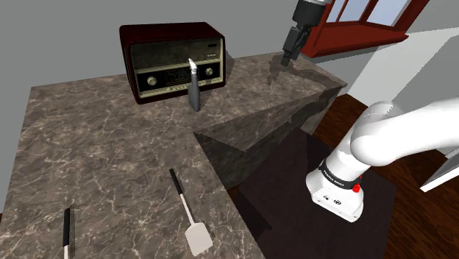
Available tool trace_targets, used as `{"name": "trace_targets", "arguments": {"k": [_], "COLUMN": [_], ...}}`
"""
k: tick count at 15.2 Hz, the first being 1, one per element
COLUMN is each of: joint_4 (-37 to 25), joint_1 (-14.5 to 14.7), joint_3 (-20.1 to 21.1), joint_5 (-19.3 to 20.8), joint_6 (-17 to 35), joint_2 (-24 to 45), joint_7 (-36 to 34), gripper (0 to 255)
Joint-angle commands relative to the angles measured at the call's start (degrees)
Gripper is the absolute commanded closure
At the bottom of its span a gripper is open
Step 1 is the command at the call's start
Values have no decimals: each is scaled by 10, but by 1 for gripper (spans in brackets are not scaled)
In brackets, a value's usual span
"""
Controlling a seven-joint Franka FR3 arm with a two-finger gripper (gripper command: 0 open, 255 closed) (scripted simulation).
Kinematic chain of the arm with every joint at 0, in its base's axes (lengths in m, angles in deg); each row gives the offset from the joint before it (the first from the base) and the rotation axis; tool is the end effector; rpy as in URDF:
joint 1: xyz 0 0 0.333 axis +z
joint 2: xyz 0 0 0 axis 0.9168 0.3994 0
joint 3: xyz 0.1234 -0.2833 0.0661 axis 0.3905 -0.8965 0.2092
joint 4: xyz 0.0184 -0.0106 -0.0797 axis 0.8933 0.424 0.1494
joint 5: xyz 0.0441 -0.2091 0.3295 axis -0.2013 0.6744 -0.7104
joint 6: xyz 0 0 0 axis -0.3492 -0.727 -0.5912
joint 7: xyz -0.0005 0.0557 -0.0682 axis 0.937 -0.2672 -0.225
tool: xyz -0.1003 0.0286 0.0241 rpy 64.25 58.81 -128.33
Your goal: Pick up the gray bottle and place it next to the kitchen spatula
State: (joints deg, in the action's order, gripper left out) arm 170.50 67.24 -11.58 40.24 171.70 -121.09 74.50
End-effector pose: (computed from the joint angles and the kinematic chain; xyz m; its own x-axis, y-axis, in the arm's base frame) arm 0.3208 -0.0068 0.5714 0.9925 0.1205 0.0185 0.1218 -0.9862 -0.1125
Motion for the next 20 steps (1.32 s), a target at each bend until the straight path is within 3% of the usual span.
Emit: {"name": "trace_targets", "arguments": {"k": [1,10,20], "joint_4": [0,-85,-257], "joint_1": [0,1,-1], "joint_3": [0,63,106], "joint_5": [0,-12,28], "joint_6": [0,111,168], "joint_2": [0,184,408], "joint_7": [0,-105,-228], "gripper": [0,0,0]}}
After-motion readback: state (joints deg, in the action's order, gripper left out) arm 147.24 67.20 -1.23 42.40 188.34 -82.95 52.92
